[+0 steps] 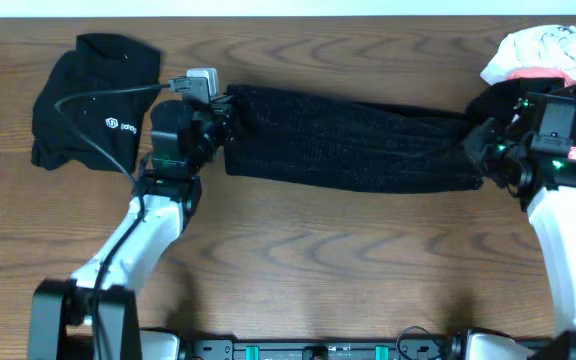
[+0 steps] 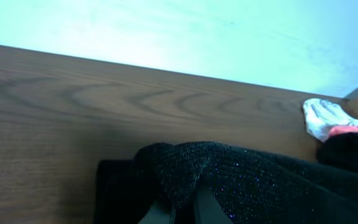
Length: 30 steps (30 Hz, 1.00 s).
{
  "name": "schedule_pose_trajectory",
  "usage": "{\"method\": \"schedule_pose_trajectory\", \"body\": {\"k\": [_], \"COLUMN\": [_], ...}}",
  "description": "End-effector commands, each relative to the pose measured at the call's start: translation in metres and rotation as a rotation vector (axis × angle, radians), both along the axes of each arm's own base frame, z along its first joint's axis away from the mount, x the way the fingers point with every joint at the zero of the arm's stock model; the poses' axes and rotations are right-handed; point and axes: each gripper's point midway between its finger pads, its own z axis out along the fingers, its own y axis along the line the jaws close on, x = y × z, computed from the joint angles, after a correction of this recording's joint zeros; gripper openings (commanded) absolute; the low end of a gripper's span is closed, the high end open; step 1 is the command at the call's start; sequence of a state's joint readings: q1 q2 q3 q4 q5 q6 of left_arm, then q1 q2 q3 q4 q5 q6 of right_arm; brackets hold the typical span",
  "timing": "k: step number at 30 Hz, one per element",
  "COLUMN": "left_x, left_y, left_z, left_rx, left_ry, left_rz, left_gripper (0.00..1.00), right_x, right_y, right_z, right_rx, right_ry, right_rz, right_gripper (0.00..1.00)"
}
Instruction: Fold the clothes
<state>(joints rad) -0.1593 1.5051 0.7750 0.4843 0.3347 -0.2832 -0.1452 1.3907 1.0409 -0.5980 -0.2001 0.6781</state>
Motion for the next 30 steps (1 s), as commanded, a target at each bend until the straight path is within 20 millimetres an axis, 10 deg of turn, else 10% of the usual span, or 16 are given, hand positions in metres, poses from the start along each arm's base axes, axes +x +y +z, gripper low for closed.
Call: {"method": "schedule_pose_trajectory", "body": {"k": [1,30], "left_x": [0.016,0.086], "left_y": [0.004,0.001], "left_z": [-0.006,-0.084], "left_rx": [0.025,0.075], "left_ry": [-0.029,0.028], "left_rz": [0.027,0.061], "left_gripper": [0.06,0.06], "right_x": [0.016,0.106], "right_y": [-0.006,-0.002], "right_z": [-0.006,-0.062], "right_rx": [-0.017,-0.084], "right_ry": [0.000,-0.152], "right_rz": [-0.046,-0.075], "right_gripper": [0.01,0.01]}}
